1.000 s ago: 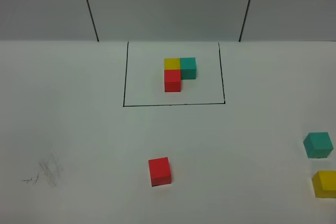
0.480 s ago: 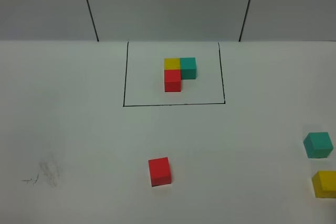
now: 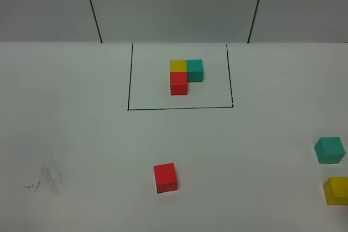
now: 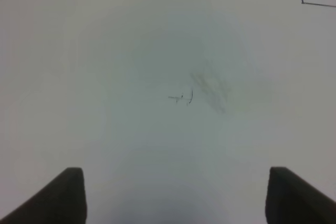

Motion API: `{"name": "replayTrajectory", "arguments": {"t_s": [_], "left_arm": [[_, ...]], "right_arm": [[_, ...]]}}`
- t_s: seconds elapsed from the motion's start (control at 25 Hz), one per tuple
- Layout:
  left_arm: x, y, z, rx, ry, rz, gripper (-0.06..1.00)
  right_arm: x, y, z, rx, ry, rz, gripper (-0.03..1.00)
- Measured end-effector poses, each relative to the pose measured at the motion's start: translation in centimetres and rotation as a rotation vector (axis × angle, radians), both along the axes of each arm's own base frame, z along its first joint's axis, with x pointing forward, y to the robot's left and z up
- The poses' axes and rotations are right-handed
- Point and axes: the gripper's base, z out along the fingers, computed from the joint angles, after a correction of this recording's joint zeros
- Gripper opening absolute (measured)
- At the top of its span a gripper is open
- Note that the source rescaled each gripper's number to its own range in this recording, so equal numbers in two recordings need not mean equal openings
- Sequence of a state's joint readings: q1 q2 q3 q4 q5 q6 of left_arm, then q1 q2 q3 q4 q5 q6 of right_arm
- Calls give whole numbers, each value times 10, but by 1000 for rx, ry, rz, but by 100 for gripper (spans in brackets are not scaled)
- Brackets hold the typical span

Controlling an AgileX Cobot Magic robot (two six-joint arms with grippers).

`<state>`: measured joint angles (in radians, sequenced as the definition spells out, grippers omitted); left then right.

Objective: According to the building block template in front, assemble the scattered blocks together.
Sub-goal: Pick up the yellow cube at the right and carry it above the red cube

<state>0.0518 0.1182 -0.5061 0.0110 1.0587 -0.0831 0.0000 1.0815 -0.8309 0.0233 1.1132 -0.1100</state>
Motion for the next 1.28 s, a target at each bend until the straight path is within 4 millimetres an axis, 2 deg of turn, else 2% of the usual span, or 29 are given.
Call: {"name": "replayTrajectory", "arguments": {"t_s": [0.4, 1.04, 1.28], "left_arm": [[0, 0, 0, 0, -2, 0, 100], [0, 0, 0, -1, -2, 0, 100], [0, 0, 0, -1, -2, 0, 100]], "right_arm": [[22, -1, -14, -18, 52, 34, 99], [64, 0, -60, -15, 134, 63, 97], [71, 2, -71, 17, 145, 48, 97]]}}
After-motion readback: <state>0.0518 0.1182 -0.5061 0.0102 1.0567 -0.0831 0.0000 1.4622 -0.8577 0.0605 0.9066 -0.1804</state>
